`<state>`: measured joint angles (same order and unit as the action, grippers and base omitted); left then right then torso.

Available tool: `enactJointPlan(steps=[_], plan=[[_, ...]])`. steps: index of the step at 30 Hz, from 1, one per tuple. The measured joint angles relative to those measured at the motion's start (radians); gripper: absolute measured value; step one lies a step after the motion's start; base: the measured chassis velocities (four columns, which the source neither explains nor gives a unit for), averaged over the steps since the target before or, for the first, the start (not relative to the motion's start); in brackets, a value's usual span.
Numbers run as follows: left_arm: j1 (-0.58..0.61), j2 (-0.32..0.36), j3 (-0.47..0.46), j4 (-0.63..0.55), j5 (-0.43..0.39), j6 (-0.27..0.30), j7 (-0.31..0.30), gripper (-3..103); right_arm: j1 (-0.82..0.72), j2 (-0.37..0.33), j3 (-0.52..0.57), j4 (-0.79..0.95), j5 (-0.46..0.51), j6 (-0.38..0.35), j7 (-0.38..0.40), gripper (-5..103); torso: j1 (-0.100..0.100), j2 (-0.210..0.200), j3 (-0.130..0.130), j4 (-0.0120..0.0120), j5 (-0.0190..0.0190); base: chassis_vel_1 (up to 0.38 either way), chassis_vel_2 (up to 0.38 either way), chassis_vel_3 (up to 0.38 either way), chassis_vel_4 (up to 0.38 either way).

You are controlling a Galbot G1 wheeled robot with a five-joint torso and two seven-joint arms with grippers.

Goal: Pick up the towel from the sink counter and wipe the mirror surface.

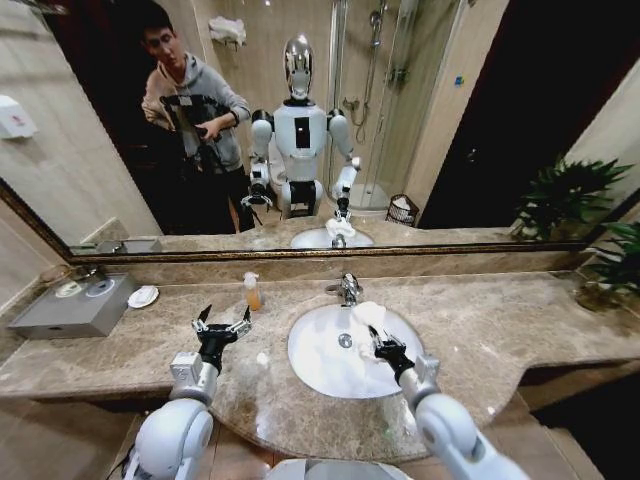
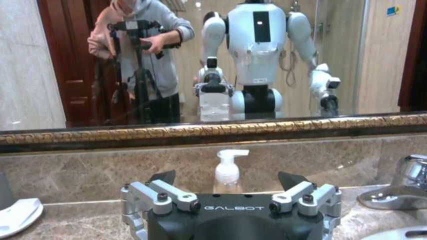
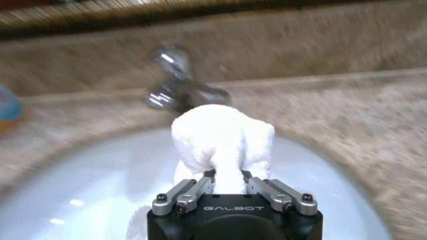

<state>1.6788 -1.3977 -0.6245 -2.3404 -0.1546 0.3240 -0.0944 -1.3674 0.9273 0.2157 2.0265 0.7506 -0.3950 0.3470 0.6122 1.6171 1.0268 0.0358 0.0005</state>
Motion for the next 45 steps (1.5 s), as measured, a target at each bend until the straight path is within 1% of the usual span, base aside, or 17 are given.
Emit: enactJointPlan(steps=[1,2,5,6,8,13,20,24,26,27,30,34,36,39,42,44,45], plan=[[0.0,0.0,0.0,0.0,0.0,0.0,0.0,100,0.043,-0.045,-0.019,-0.022,0.064,-0.033,0.027,14,0.0,0.0,0.0,0.0,0.0002,0.0,0.0,0.0,0.0],[0.0,0.0,0.0,0.0,0.0,0.0,0.0,100,0.043,-0.045,-0.019,-0.022,0.064,-0.033,0.027,14,0.0,0.0,0.0,0.0,0.0002,0.0,0.0,0.0,0.0],[0.0,0.0,0.0,0.0,0.0,0.0,0.0,100,0.137,-0.136,-0.092,-0.053,0.141,-0.07,0.073,14,0.0,0.0,0.0,0.0,-0.0006,0.0,0.0,0.0,0.0],[0.0,0.0,0.0,0.0,0.0,0.0,0.0,100,0.137,-0.136,-0.092,-0.053,0.141,-0.07,0.073,14,0.0,0.0,0.0,0.0,-0.0006,0.0,0.0,0.0,0.0],[0.0,0.0,0.0,0.0,0.0,0.0,0.0,100,0.229,-0.192,-0.196,-0.071,0.183,-0.088,0.117,14,0.0,0.0,0.0,0.0004,-0.0004,0.0,0.0,0.0,0.0],[0.0,0.0,0.0,0.0,0.0,0.0,0.0,100,0.342,-0.225,-0.367,-0.139,0.208,-0.098,0.137,14,0.0,0.0,0.0,-0.0001,-0.0003,0.0,0.0,0.0,0.0],[0.0,0.0,0.0,0.0,0.0,0.0,0.0,100,0.475,-0.155,-0.497,-0.299,0.2,-0.099,0.137,14,0.0,0.0,0.0,0.0004,-0.0003,0.0,0.0,0.0,0.0],[0.0,0.0,0.0,0.0,0.0,0.0,0.0,100,0.527,-0.08,-0.55,-0.368,0.23,-0.108,0.139,14,0.0,0.0,0.0,0.0004,-0.0007,0.0,0.0,0.0,0.0],[0.0,0.0,0.0,0.0,0.0,0.0,0.0,100,0.538,-0.019,-0.575,-0.389,0.237,-0.113,0.141,14,0.0,0.0,0.0,-0.0001,-0.0007,0.0,0.0,0.0,0.0],[0.0,0.0,0.0,0.0,0.0,0.0,0.0,100,0.538,-0.019,-0.575,-0.389,0.237,-0.113,0.141,14,0.0,0.0,0.0,-0.0001,-0.0007,0.0,0.0,0.0,0.0],[0.0,0.0,0.0,0.0,0.0,0.0,0.0,100,0.578,0.07,-0.616,-0.418,0.242,-0.112,0.141,14,0.0,0.0,0.0,0.0001,-0.0008,0.0,0.0,0.0,0.0],[0.0,0.0,0.0,0.0,0.0,0.0,0.0,100,0.608,0.132,-0.637,-0.418,0.26,-0.096,0.143,14,0.0,0.0,0.0,0.0005,-0.0007,0.0,0.0,0.0,0.0],[0.0,0.0,0.0,0.0,0.0,0.0,0.0,100,0.625,0.175,-0.646,-0.389,0.324,-0.09,0.17,14,0.0,0.0,0.0,0.0006,-0.0007,0.0,0.0,0.0,0.0],[0.0,0.0,0.0,0.0,0.0,0.0,0.0,100,0.621,0.18,-0.652,-0.385,0.345,-0.089,0.191,14,0.0,0.0,0.0,0.0007,-0.0007,0.0,0.0,0.0,0.0],[0.0,0.0,0.0,0.0,0.0,0.0,0.0,100,0.593,0.145,-0.641,-0.413,0.319,-0.092,0.186,14,0.0,0.0,0.0,0.0002,-0.0005,0.0,0.0,0.0,0.0],[0.0,0.0,0.0,0.0,0.0,0.0,0.0,100,0.567,0.091,-0.613,-0.444,0.253,-0.094,0.164,14,0.0,0.0,0.0,0.0,-0.0002,0.0,0.0,0.0,0.0],[0.0,0.0,0.0,0.0,0.0,0.0,0.0,100,0.546,0.037,-0.591,-0.457,0.182,-0.083,0.139,14,0.0,0.0,0.0,-0.0003,-0.0002,0.0,0.0,0.0,0.0]])
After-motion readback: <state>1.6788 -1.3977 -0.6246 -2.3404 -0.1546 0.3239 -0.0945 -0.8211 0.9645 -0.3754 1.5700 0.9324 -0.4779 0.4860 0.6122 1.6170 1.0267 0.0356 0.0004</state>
